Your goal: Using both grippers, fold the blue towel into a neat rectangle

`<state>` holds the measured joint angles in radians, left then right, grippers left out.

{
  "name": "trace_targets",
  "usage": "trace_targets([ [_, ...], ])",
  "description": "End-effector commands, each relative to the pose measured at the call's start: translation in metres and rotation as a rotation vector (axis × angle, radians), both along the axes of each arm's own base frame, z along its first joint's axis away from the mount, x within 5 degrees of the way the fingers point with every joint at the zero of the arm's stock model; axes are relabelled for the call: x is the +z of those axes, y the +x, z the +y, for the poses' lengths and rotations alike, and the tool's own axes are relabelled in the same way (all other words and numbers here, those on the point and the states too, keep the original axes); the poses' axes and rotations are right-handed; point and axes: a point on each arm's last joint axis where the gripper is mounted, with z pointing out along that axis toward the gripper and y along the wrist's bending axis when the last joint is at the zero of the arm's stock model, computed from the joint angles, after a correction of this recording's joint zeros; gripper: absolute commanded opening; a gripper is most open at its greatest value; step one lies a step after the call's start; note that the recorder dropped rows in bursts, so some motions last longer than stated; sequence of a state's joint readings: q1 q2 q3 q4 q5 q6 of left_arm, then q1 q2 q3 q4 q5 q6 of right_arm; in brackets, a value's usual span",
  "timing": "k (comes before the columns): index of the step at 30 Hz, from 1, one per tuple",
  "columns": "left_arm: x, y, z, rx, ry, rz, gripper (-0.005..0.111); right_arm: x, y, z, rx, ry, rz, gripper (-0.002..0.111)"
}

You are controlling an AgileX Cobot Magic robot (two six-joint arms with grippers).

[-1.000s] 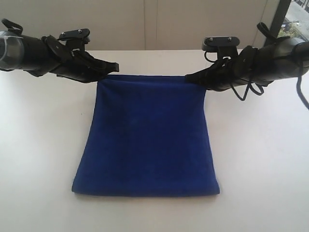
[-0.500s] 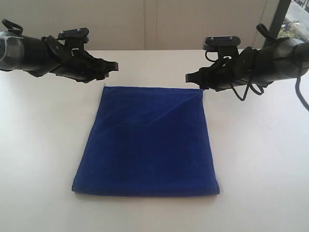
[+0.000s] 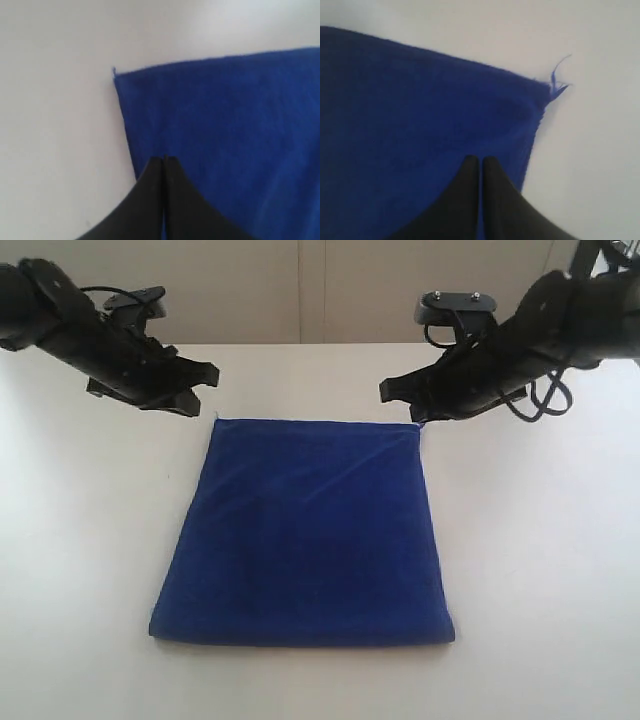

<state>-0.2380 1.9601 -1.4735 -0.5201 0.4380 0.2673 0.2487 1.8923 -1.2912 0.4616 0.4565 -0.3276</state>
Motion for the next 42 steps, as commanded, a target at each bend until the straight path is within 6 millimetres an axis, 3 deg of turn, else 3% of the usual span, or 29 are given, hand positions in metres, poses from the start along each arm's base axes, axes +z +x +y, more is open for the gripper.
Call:
trace_targets([
  [1,0.035,-0.029,0.013,-0.117,0.016,0.117,0.000,0.030,-0.022,-0.004,0.055,0.015,0.078,0.000],
  [6,0.066,-0.057,0.013,-0.197,0.020,0.152,0.000,0.048,-0.045,-0.006,0.034,0.054,0.134,0.000],
  [10,0.073,-0.076,0.005,-0.208,0.021,0.107,0.000,0.040,-0.054,-0.001,0.026,0.058,0.157,0.000],
  [17,0.029,-0.092,-0.018,-0.260,0.028,0.196,0.000,-0.002,-0.030,0.009,-0.036,0.039,0.155,0.000],
  [26,-0.030,-0.088,-0.033,-0.253,0.072,0.258,0.000,-0.046,0.012,0.017,-0.049,-0.004,0.184,0.000],
  [32,-0.048,-0.084,-0.034,-0.237,0.078,0.286,0.000,-0.067,0.018,0.016,-0.043,-0.034,0.209,0.000],
  [42,-0.052,-0.082,-0.034,-0.230,0.080,0.287,0.000,-0.070,0.014,0.014,-0.044,-0.070,0.259,0.000],
])
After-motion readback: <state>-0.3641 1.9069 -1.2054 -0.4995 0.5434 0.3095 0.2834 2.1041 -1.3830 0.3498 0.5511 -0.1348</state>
